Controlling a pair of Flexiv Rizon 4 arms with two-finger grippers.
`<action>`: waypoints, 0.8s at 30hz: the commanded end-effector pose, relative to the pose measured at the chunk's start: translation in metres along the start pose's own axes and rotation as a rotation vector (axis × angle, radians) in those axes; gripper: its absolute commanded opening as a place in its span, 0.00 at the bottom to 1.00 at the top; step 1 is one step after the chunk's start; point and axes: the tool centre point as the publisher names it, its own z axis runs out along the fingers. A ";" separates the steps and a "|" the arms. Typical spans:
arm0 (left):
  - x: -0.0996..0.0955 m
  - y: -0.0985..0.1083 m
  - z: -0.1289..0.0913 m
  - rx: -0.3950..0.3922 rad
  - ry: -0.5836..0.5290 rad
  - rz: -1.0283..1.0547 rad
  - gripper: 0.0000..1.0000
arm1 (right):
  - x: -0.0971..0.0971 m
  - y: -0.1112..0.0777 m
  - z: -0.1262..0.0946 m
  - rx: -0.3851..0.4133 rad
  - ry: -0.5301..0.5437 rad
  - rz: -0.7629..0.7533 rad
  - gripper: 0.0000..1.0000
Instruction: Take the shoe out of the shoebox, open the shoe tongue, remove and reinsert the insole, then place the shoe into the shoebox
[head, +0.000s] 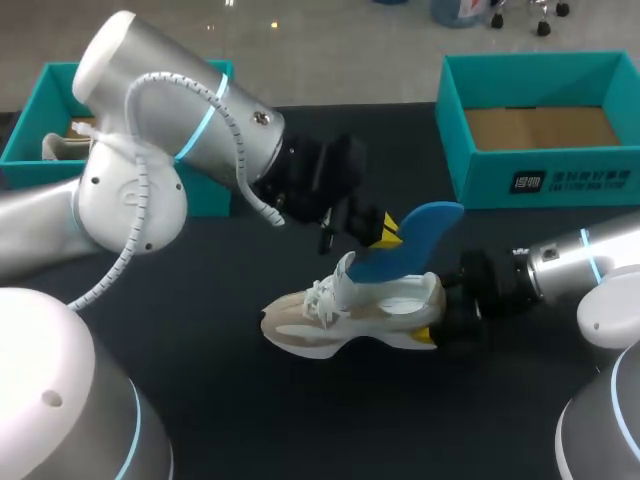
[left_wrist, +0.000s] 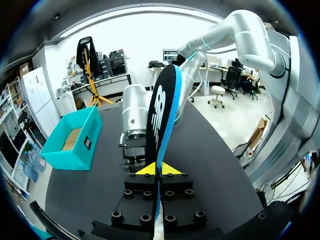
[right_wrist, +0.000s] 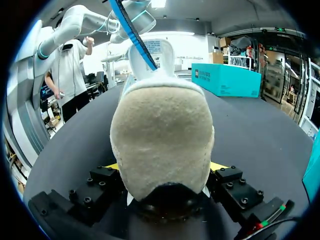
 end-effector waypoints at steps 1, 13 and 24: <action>-0.009 -0.021 0.003 -0.036 0.028 -0.051 0.00 | 0.001 0.001 0.001 0.004 -0.001 0.001 0.00; -0.020 -0.074 -0.012 0.163 0.153 -0.254 0.00 | 0.001 0.001 0.001 0.004 -0.001 0.001 0.00; 0.008 -0.104 -0.039 0.178 0.326 -0.534 0.00 | 0.001 0.001 0.001 0.004 -0.001 0.001 0.00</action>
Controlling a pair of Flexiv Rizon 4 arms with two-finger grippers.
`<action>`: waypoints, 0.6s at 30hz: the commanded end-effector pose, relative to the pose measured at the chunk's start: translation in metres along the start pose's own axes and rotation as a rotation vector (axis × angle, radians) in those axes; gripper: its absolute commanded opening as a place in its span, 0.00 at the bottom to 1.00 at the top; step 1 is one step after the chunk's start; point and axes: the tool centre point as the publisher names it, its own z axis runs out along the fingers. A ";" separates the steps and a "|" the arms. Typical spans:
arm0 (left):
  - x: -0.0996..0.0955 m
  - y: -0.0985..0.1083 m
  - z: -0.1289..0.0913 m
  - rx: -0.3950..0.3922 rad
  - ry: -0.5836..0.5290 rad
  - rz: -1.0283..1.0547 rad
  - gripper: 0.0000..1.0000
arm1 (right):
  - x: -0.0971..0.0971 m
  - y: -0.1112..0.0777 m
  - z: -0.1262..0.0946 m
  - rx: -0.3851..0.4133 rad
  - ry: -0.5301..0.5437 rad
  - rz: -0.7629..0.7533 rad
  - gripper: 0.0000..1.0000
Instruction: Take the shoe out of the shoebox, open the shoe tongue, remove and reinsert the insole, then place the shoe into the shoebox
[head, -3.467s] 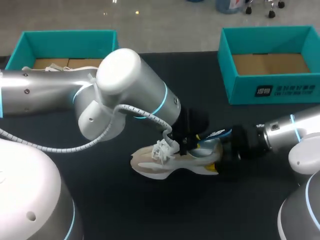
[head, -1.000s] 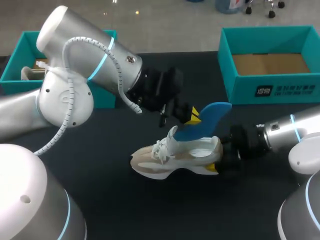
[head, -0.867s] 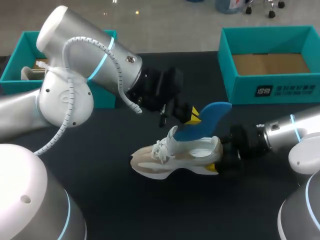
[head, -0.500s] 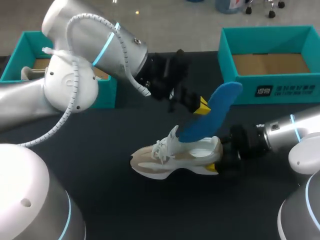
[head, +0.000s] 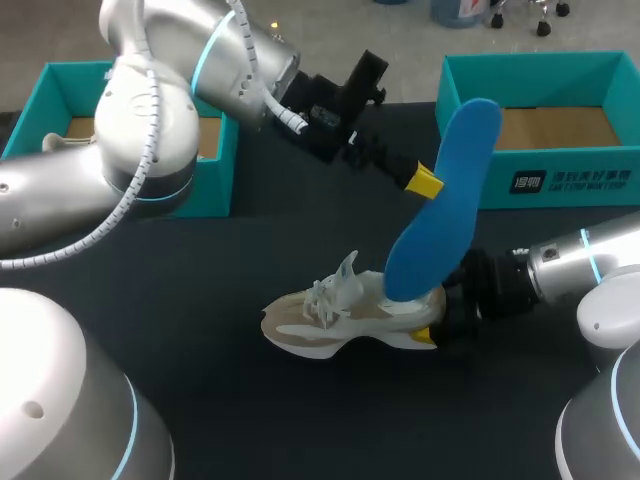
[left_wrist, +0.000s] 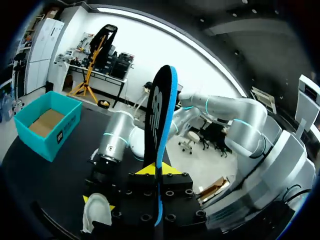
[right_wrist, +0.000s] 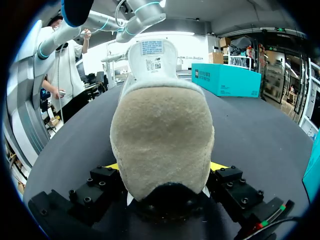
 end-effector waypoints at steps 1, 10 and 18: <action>0.018 -0.004 -0.007 -0.022 0.022 -0.077 0.00 | 0.001 0.001 0.001 0.004 -0.002 0.001 0.00; 0.057 0.002 -0.022 0.080 0.077 -0.181 0.00 | 0.001 0.001 0.001 0.004 -0.002 0.001 0.00; 0.080 0.006 -0.033 0.152 0.085 -0.180 0.00 | 0.001 0.001 0.001 0.004 -0.002 0.001 0.00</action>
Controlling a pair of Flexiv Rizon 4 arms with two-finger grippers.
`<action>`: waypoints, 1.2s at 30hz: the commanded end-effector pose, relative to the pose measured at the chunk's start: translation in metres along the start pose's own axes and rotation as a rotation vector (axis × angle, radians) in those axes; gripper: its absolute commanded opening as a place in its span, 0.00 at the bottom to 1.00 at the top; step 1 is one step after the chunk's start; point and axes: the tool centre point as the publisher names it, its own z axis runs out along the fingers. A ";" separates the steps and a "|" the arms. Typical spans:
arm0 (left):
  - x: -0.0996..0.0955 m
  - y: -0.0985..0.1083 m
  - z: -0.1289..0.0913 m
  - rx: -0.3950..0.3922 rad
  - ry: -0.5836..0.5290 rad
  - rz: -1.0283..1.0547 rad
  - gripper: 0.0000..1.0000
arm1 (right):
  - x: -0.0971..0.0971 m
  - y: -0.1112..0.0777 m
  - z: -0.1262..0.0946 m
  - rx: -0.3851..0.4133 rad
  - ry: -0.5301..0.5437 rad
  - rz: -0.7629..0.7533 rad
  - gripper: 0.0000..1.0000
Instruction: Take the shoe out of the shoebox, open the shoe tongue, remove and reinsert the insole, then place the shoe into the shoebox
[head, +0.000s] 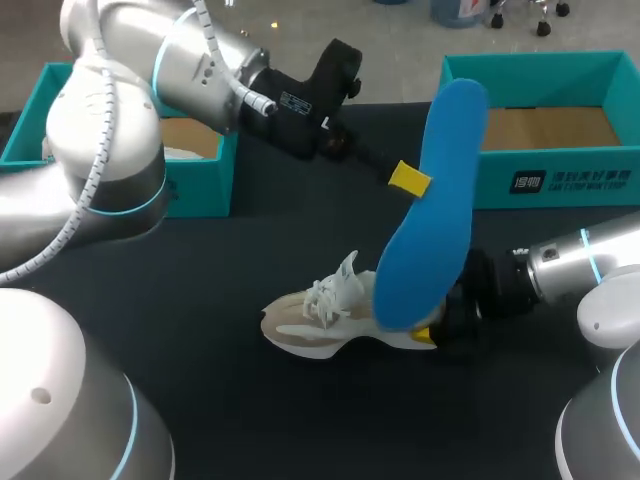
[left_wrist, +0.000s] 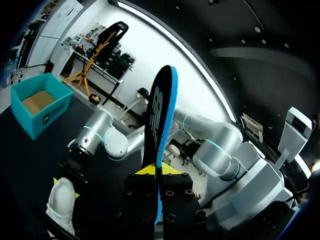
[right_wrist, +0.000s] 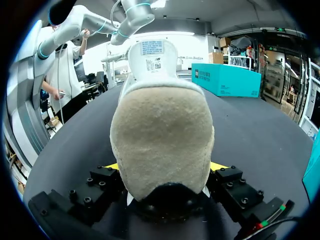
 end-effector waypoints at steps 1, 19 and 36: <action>0.010 0.017 -0.011 0.062 -0.024 0.007 0.00 | 0.001 0.001 0.001 0.004 -0.002 0.001 0.00; 0.022 0.019 -0.022 0.128 0.028 0.028 0.00 | 0.001 0.001 0.001 0.004 -0.002 0.001 0.00; 0.027 0.027 -0.042 0.173 0.088 0.052 0.00 | 0.001 0.001 0.001 0.004 -0.002 0.001 0.00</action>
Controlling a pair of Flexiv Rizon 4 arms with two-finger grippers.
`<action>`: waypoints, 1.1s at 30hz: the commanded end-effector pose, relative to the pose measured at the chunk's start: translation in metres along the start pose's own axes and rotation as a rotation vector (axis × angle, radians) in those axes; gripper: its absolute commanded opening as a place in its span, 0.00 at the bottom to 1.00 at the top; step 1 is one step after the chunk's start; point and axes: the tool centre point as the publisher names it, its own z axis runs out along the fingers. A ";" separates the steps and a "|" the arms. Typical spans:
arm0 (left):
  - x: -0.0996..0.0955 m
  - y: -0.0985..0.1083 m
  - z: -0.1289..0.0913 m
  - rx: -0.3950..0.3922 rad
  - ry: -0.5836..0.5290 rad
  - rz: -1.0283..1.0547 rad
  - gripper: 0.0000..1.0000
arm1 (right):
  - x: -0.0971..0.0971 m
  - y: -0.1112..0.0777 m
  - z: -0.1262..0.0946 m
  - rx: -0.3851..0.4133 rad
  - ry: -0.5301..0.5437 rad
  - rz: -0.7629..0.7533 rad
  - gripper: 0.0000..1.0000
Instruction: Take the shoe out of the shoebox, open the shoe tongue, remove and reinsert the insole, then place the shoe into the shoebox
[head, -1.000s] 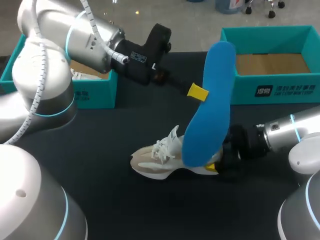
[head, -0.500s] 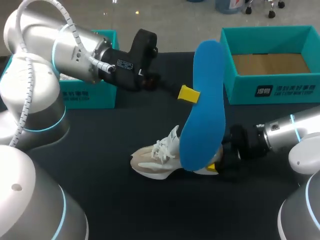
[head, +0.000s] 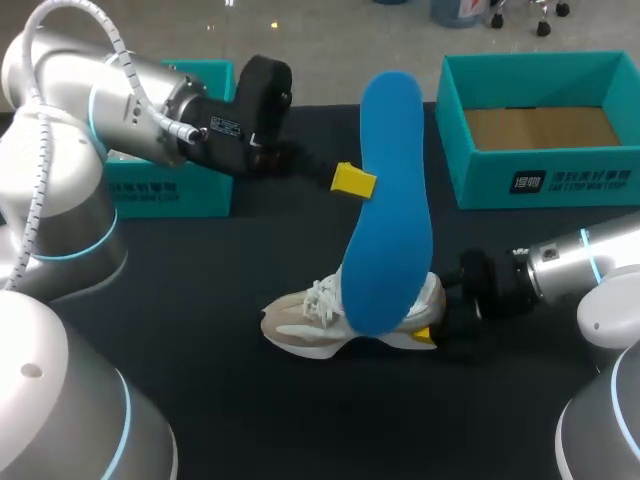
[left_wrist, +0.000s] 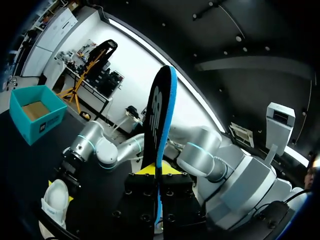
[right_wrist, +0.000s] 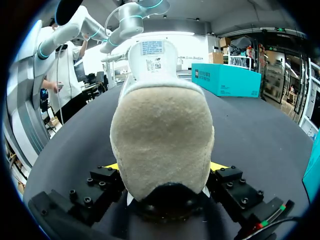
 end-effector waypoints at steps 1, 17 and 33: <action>0.004 0.006 -0.001 0.010 -0.006 0.001 0.00 | 0.001 0.001 0.001 0.004 -0.002 0.001 0.00; 0.004 0.006 -0.001 0.010 -0.006 0.001 0.00 | 0.001 0.001 0.001 0.004 -0.002 0.001 0.00; 0.004 0.006 -0.001 0.010 -0.006 0.001 0.00 | -0.002 0.005 -0.001 0.060 0.007 -0.010 1.00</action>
